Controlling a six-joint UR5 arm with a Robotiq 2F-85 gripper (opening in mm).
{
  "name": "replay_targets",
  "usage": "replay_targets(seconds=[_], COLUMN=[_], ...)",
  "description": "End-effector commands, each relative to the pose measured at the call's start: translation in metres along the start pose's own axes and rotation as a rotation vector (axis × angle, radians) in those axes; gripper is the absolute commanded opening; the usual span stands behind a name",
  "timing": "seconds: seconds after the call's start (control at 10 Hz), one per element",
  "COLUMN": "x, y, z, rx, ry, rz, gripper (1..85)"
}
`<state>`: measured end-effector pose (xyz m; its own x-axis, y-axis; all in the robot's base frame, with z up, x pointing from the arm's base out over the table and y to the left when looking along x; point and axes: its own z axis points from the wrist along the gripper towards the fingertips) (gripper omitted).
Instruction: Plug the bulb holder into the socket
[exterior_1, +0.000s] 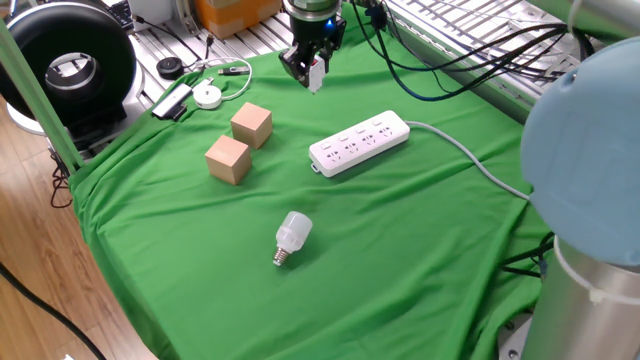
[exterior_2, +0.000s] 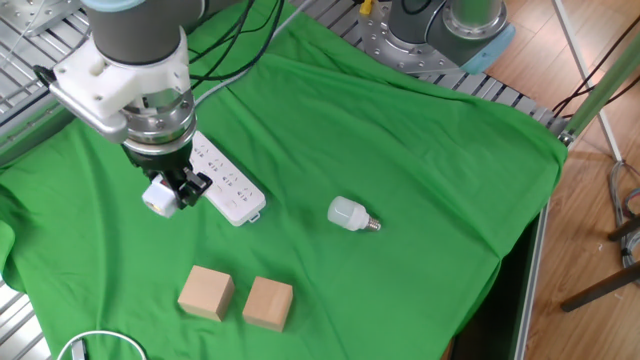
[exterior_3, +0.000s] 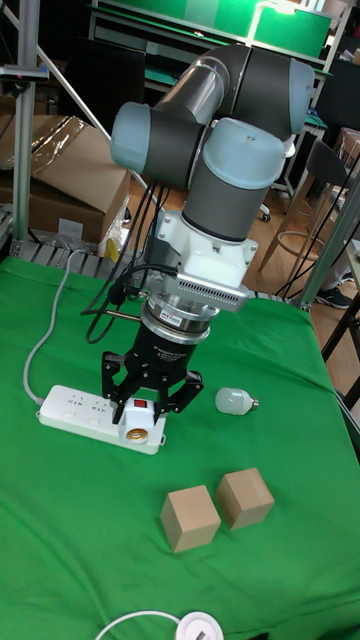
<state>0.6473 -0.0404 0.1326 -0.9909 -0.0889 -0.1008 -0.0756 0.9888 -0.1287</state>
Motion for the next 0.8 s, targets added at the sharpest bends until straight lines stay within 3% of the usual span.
replay_targets(seconds=[0.0,0.1,0.2,0.3,0.4,0.7], x=[0.007,0.002,-0.011,0.013,0.032,0.054], y=[-0.007,0.008,0.018,0.025,0.031,0.049], z=[0.000,0.000,-0.003,-0.005,-0.003,0.002], rx=[0.016,-0.042,-0.077,-0.074,-0.076,-0.097], ry=[0.019,0.002,-0.056,-0.009,0.010,-0.027], rz=[-0.045,0.024,0.119,0.157,0.179,0.249], gripper=[1.0,1.0,1.0,1.0,1.0,1.0])
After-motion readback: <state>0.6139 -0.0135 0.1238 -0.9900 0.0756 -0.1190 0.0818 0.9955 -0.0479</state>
